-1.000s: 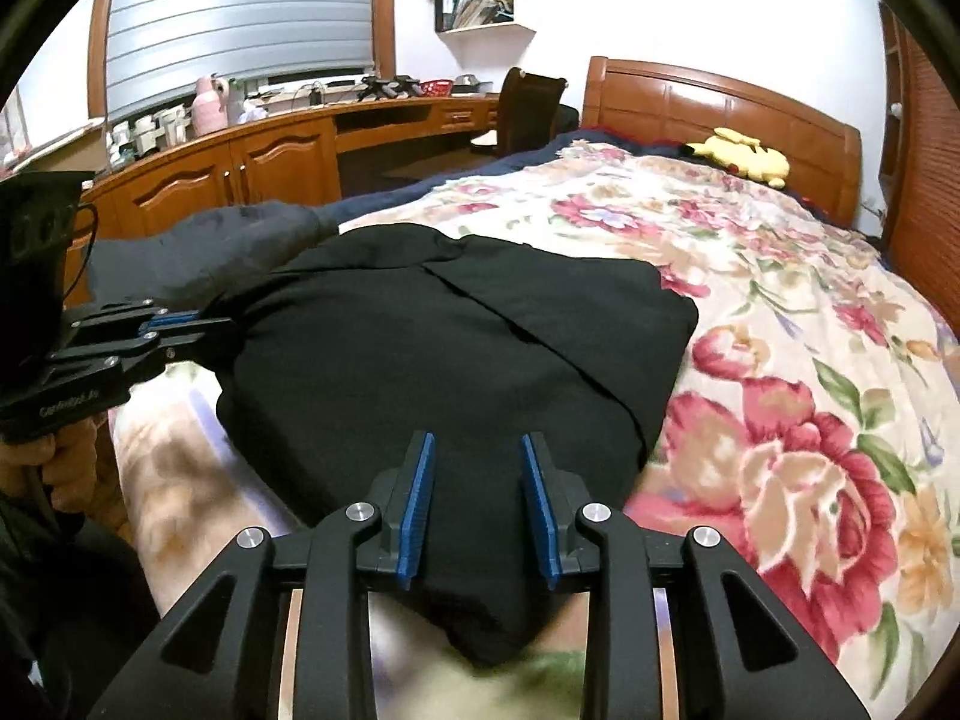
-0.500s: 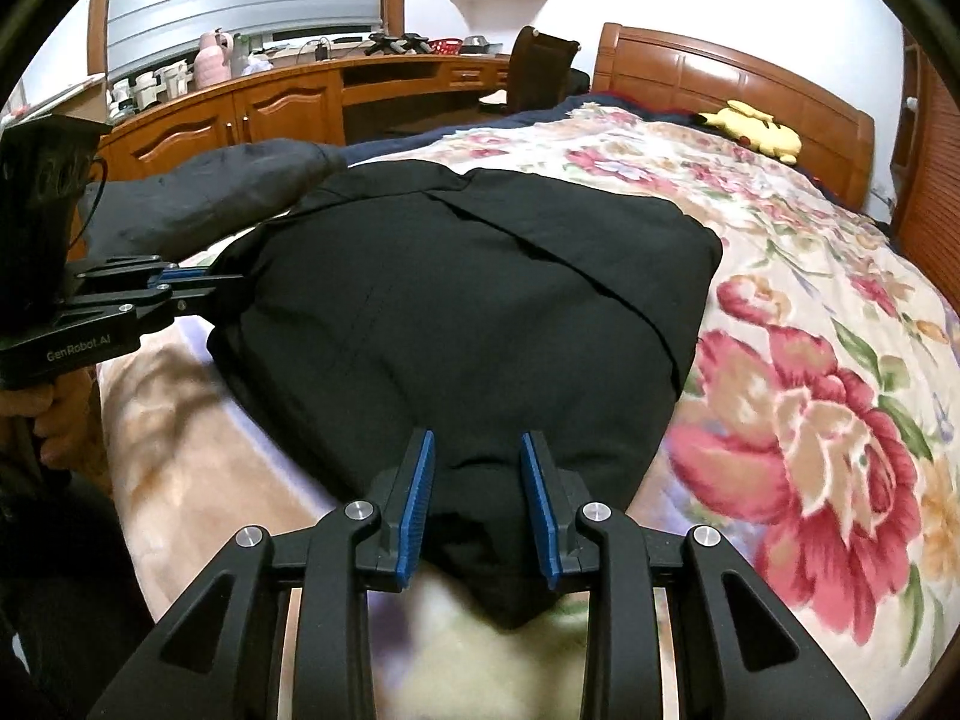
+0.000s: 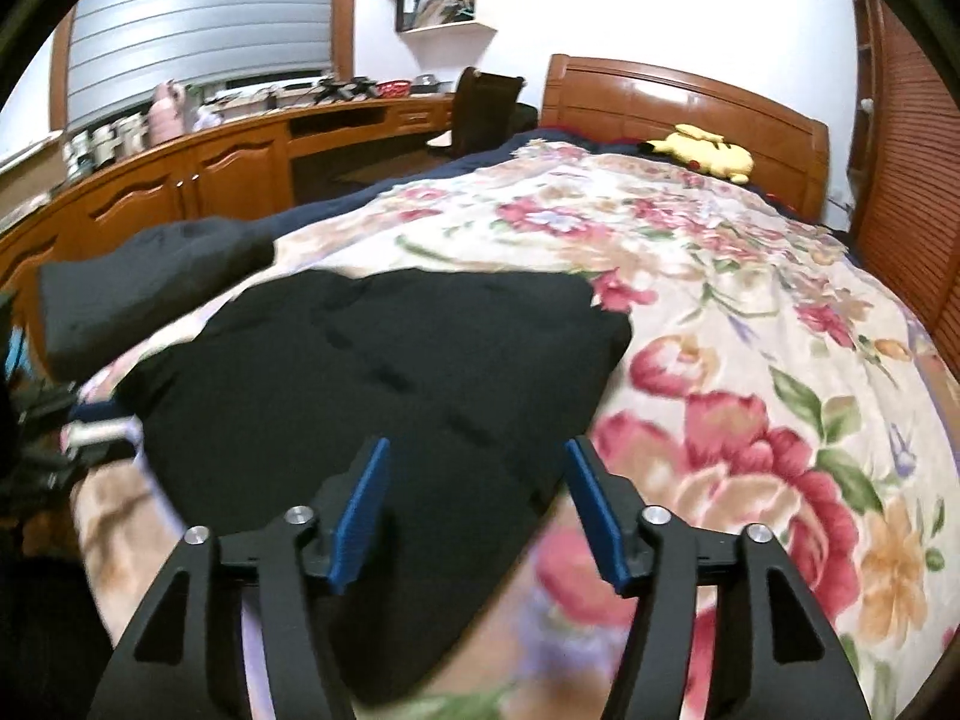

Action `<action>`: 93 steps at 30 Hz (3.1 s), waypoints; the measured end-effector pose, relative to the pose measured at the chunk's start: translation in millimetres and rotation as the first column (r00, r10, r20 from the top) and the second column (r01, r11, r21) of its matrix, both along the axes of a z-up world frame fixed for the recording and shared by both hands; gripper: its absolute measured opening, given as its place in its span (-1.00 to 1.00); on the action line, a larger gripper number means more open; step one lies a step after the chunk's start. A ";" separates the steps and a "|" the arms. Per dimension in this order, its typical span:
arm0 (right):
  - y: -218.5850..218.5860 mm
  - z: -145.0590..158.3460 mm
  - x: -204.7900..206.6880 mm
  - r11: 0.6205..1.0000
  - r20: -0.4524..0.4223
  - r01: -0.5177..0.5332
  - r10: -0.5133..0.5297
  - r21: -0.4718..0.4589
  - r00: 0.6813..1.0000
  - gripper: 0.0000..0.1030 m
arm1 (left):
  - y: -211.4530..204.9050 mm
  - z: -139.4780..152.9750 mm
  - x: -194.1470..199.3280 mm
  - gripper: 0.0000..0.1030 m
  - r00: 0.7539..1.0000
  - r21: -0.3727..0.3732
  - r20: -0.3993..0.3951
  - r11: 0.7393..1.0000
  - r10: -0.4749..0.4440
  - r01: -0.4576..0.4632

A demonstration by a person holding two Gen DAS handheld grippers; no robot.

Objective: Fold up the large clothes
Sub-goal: 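Close both tools on opposite sides of the black coat bundle, then lift the bundle with both tools and carry it off the bed toward the desk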

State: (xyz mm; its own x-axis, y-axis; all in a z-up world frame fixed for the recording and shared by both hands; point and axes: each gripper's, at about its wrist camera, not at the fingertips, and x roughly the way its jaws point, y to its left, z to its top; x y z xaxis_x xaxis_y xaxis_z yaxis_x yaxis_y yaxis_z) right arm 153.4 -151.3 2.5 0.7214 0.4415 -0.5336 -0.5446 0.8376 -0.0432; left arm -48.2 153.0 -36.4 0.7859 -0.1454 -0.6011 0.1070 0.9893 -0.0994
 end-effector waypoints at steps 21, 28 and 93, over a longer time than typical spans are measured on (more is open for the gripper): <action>33.7 -23.9 133.6 0.995 -0.151 0.102 -0.098 0.021 0.984 0.62 | -5.1 -11.0 14.4 -0.12 0.998 0.006 -0.058 1.000 -0.020 0.020; 30.4 -34.1 156.3 0.990 -0.246 0.115 -0.092 0.080 0.965 0.74 | -5.8 -11.9 16.1 -0.12 0.998 0.005 -0.065 1.000 -0.022 0.023; 56.5 0.0 76.5 0.999 -0.012 0.000 0.001 0.036 1.000 -0.57 | 26.0 23.3 -17.0 -0.85 0.993 -0.016 0.110 0.999 0.033 -0.031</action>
State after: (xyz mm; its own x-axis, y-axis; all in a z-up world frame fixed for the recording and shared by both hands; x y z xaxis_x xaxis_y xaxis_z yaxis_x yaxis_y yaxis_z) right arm 229.9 -94.8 2.5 0.7151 0.4606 -0.5258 -0.5451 0.8383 -0.0070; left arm -65.2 179.0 -13.0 0.8514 -0.1270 -0.5089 0.0863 0.9909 -0.1030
